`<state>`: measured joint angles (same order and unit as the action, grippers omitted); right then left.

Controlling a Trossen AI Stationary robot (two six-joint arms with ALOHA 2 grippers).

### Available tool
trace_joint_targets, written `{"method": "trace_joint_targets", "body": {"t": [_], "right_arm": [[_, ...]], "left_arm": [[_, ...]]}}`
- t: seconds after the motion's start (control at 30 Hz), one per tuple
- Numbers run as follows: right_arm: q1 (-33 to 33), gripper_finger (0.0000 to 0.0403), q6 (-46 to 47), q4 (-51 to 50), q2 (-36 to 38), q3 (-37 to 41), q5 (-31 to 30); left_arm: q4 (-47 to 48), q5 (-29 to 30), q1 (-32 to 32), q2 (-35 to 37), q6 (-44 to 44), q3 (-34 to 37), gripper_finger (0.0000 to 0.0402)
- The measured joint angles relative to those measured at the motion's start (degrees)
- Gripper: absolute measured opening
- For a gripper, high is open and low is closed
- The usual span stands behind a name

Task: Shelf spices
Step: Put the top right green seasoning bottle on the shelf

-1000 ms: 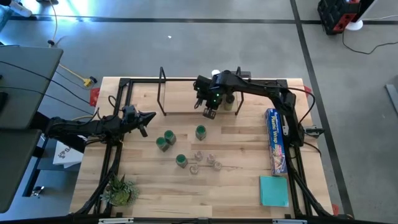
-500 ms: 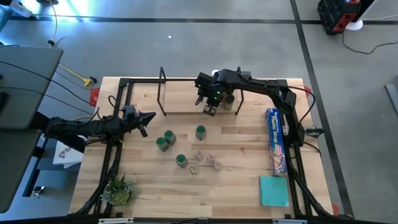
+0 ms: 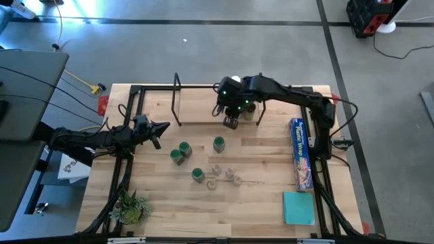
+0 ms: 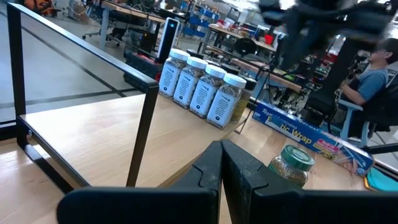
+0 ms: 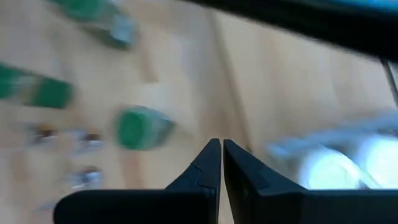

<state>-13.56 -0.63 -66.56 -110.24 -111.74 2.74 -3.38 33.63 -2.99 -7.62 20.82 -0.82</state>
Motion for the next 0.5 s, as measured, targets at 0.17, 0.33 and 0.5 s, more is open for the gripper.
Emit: {"method": "trace_joint_targets", "body": {"t": [0.17,0.33,0.5], "right_arm": [[6.55,0.0018,-2.88,4.14,0.41,0.02,5.67],[11.7,0.0067,-2.64,7.61,-1.22,0.02,4.71],[11.84,0.0147,-3.94,7.17,-3.05,0.02,5.09]], "left_arm": [[0.0,0.0,0.0,0.0,0.0,0.0,0.0005],[0.0,-0.01,0.0,0.02,0.0,-0.01,0.0005],[0.02,-0.03,0.0,-0.02,0.0,0.0,0.0005]]}}
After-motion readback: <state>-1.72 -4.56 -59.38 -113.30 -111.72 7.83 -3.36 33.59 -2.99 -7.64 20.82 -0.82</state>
